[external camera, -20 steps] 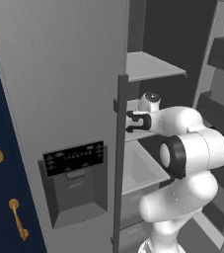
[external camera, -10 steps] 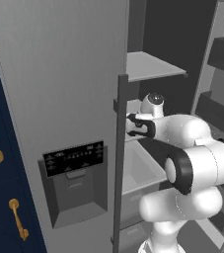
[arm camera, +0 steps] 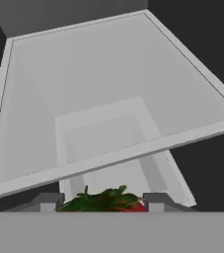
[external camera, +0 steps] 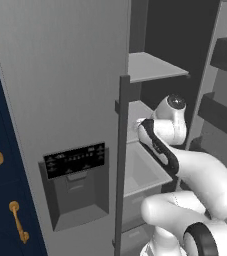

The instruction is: Take the strawberry from the fridge and place it on top of the pancake, located on the dining counter.

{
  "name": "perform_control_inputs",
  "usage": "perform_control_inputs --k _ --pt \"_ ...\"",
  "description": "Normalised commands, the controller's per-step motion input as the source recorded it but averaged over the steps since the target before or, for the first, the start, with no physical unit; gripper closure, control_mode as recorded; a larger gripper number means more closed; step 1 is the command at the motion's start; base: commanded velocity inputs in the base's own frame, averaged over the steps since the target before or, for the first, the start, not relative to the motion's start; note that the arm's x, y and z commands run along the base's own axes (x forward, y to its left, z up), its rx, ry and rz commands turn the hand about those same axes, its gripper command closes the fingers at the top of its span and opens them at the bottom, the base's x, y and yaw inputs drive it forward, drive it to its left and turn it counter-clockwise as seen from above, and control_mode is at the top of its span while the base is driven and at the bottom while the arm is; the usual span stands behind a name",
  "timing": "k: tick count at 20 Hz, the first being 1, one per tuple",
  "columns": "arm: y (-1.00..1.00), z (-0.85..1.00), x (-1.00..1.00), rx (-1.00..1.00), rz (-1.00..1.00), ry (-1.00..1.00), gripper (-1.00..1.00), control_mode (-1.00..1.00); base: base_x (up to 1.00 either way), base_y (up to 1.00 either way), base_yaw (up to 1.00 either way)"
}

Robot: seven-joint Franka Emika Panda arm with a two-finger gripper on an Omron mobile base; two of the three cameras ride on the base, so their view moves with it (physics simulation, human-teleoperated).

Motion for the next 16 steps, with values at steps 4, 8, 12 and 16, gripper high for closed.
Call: perform_control_inputs --k 4,8,12,16 --pt "0.00 0.80 -1.00 0.00 0.06 0.04 1.00 -1.00 0.00 0.00 0.00" --pt "0.00 0.59 -1.00 -0.03 0.03 0.04 1.00 -1.00 0.00 0.00 0.00" --pt "0.00 0.46 -1.00 -0.05 0.00 0.02 1.00 -1.00 0.00 0.00 0.00" --pt "0.00 0.58 -1.00 -0.06 0.00 0.06 1.00 -1.00 0.00 0.00 0.00"
